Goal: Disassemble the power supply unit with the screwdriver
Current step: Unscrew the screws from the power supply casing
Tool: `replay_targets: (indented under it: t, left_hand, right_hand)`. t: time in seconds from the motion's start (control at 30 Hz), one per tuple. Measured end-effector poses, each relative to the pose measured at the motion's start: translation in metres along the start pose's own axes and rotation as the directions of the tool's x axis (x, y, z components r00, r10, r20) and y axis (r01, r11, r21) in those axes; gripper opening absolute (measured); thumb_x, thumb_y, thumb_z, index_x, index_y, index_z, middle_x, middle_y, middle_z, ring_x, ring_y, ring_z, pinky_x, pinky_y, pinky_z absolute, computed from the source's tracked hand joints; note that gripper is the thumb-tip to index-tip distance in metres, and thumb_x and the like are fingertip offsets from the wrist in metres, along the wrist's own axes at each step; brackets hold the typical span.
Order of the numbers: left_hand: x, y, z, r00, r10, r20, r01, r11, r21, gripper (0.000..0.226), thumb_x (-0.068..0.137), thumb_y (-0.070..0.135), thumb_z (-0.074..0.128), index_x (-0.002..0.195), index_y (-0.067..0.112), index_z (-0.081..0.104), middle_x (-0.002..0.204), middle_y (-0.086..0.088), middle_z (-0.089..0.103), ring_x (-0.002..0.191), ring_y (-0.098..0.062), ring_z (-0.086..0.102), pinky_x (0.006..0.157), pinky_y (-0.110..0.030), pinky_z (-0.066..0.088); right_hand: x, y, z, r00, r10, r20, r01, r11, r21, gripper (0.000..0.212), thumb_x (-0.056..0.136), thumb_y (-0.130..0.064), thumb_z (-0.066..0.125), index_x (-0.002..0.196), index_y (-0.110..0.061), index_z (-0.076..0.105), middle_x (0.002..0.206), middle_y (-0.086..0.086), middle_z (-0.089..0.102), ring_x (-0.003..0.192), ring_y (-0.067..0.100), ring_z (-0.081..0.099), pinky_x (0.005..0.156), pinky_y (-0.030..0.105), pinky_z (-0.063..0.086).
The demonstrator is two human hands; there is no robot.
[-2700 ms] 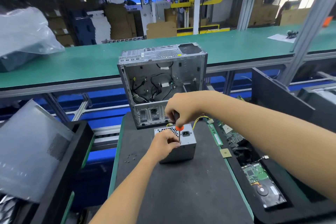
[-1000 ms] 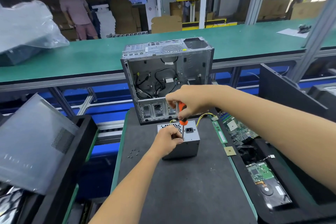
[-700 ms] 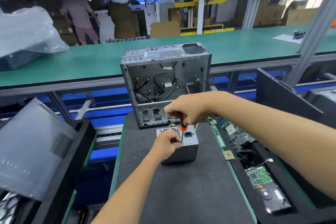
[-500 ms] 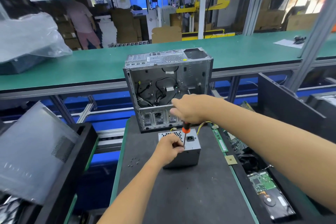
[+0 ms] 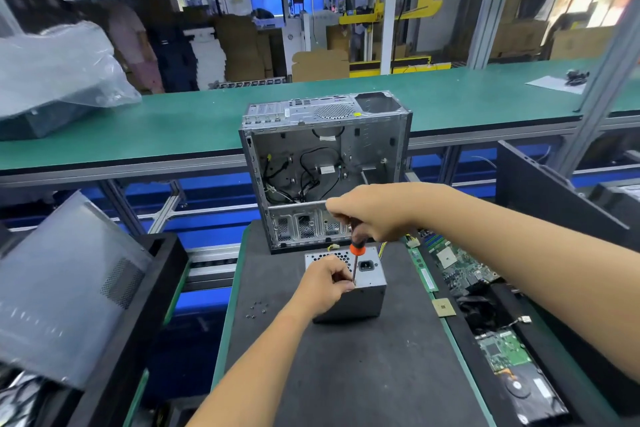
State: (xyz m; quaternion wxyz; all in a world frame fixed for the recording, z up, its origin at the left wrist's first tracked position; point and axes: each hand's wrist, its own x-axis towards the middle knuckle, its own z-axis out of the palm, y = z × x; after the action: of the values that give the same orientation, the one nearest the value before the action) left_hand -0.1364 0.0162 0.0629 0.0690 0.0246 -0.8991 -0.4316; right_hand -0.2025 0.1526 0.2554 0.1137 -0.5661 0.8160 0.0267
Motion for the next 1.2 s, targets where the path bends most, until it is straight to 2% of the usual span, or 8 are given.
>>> replay_targets:
  t: [0.2, 0.33, 0.43, 0.63, 0.83, 0.93, 1.03, 1.2]
  left_hand:
    - [-0.002, 0.001, 0.000, 1.000, 0.029, 0.002, -0.029, 1.000, 0.009, 0.011, 0.077, 0.001, 0.072, 0.072, 0.009, 0.067, 0.078, 0.002, 0.057, 0.069, -0.006, 0.050, 0.065, -0.011, 0.037]
    - [-0.001, 0.002, 0.000, 1.000, 0.020, 0.005, -0.020, 1.000, 0.021, 0.009, 0.078, 0.002, 0.072, 0.074, 0.008, 0.067, 0.080, 0.002, 0.058, 0.071, -0.009, 0.051, 0.066, -0.012, 0.038]
    - [-0.002, 0.002, -0.001, 1.000, 0.008, 0.008, -0.009, 1.000, 0.016, 0.010, 0.079, 0.003, 0.073, 0.075, 0.010, 0.067, 0.080, 0.004, 0.057, 0.070, -0.006, 0.049, 0.066, -0.009, 0.037]
    - [-0.001, 0.002, -0.001, 1.000, -0.010, 0.023, 0.009, 1.000, 0.020, 0.016, 0.080, 0.005, 0.072, 0.072, 0.017, 0.064, 0.079, 0.007, 0.056, 0.070, -0.006, 0.050, 0.064, -0.008, 0.037]
    - [0.001, 0.000, -0.001, 1.000, 0.005, 0.023, -0.005, 0.999, 0.036, 0.020, 0.079, 0.006, 0.073, 0.070, 0.021, 0.062, 0.077, 0.009, 0.056, 0.068, -0.002, 0.049, 0.063, -0.008, 0.037]
    - [0.001, -0.001, 0.000, 0.999, 0.013, 0.030, -0.014, 0.999, 0.040, 0.019, 0.079, 0.006, 0.073, 0.069, 0.020, 0.063, 0.076, 0.010, 0.055, 0.067, -0.002, 0.048, 0.063, -0.008, 0.037]
    - [0.001, -0.001, 0.000, 1.000, 0.007, 0.026, -0.008, 0.999, 0.039, 0.021, 0.079, 0.008, 0.073, 0.069, 0.022, 0.062, 0.076, 0.011, 0.056, 0.067, -0.002, 0.049, 0.063, -0.008, 0.037]
    - [0.001, -0.002, -0.001, 1.000, 0.007, 0.030, -0.008, 0.999, 0.038, 0.026, 0.080, 0.009, 0.072, 0.067, 0.026, 0.059, 0.076, 0.012, 0.055, 0.067, -0.001, 0.049, 0.063, -0.009, 0.036]
  right_hand:
    - [0.001, -0.010, -0.002, 0.999, -0.032, -0.025, 0.037, 0.968, 0.249, 0.037, 0.073, 0.003, 0.065, 0.091, -0.020, 0.043, 0.091, 0.002, 0.061, 0.079, 0.018, 0.055, 0.068, 0.029, 0.048]
    - [0.005, -0.015, 0.000, 0.993, 0.112, -0.044, -0.110, 0.992, 0.061, 0.027, 0.093, -0.044, 0.056, 0.095, -0.021, 0.041, 0.078, 0.000, 0.049, 0.076, 0.023, 0.049, 0.068, 0.037, 0.041]
    - [0.008, -0.016, 0.001, 0.960, 0.267, -0.081, -0.278, 0.945, -0.171, 0.053, 0.099, -0.059, 0.028, 0.075, -0.015, 0.043, 0.069, -0.001, 0.041, 0.069, 0.025, 0.047, 0.065, 0.036, 0.039]
    - [0.004, -0.008, -0.003, 0.990, 0.140, -0.033, -0.141, 0.989, -0.035, 0.024, 0.096, -0.036, 0.056, 0.100, -0.018, 0.042, 0.076, -0.004, 0.046, 0.066, 0.013, 0.045, 0.055, 0.030, 0.031]
    - [-0.001, -0.003, -0.003, 0.999, 0.039, -0.022, -0.035, 0.986, 0.166, 0.038, 0.080, 0.004, 0.061, 0.101, -0.022, 0.044, 0.086, -0.009, 0.053, 0.072, 0.007, 0.047, 0.060, 0.027, 0.039]
    - [-0.002, -0.007, 0.000, 0.997, 0.050, -0.065, -0.030, 0.961, 0.274, 0.031, 0.080, -0.005, 0.063, 0.101, -0.021, 0.047, 0.092, -0.004, 0.055, 0.076, 0.012, 0.051, 0.068, 0.032, 0.044]
    - [0.001, -0.011, 0.001, 0.976, 0.200, -0.083, -0.193, 0.977, 0.090, 0.030, 0.096, -0.046, 0.051, 0.100, -0.017, 0.044, 0.086, 0.002, 0.054, 0.075, 0.020, 0.050, 0.066, 0.037, 0.039]
    - [0.007, -0.010, 0.006, 0.958, 0.252, -0.137, -0.269, 0.955, -0.122, 0.026, 0.103, -0.038, 0.037, 0.093, -0.015, 0.040, 0.073, 0.000, 0.040, 0.066, 0.022, 0.045, 0.054, 0.033, 0.030]
